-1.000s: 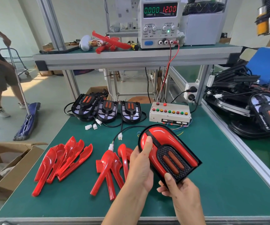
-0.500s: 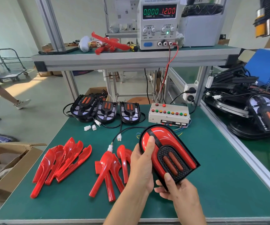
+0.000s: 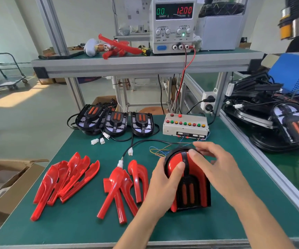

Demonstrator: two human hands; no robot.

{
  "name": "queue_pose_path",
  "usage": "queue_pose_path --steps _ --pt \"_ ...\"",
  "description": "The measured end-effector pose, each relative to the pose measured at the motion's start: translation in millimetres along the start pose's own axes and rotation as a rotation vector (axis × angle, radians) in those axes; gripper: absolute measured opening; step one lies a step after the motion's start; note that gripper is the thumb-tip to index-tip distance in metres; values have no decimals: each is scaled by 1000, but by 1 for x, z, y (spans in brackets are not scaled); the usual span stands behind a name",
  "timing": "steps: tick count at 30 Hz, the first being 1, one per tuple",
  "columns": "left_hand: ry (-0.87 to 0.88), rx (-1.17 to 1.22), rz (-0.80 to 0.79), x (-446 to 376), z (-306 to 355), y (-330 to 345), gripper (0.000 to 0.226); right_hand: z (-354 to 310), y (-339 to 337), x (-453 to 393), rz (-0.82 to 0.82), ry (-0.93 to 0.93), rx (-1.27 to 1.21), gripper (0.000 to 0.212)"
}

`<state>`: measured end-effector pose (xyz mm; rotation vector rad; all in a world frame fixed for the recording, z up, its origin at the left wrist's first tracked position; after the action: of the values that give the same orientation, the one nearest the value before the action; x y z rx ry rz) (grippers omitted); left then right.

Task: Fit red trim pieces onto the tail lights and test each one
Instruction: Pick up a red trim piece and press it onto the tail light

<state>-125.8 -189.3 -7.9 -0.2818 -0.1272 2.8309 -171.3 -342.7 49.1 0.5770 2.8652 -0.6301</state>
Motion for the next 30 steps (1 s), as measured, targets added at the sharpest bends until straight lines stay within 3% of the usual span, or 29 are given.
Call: queue_pose_path --steps 4,8,25,30 --pt "15 -33 -32 2 -3 1 25 0 16 -26 -375 123 -38 14" --pt "17 -33 -57 4 -6 1 34 4 19 -27 -493 203 -167 12" --pt "16 0 -79 2 -4 1 31 10 24 -25 -396 183 -247 13" --pt "-93 106 -133 -1 -15 -4 48 24 19 -31 -343 219 -298 15"
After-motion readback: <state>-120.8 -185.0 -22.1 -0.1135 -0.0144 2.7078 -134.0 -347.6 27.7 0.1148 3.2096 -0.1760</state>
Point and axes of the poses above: each hand's wrist, its own x-axis away from the middle knuckle, its own y-axis out of the palm, z = x × y, the point moved 5 cm from there along -x, towards the middle knuckle, and after that the axes turned 3 degrees about -x, right-handed, at the moved point
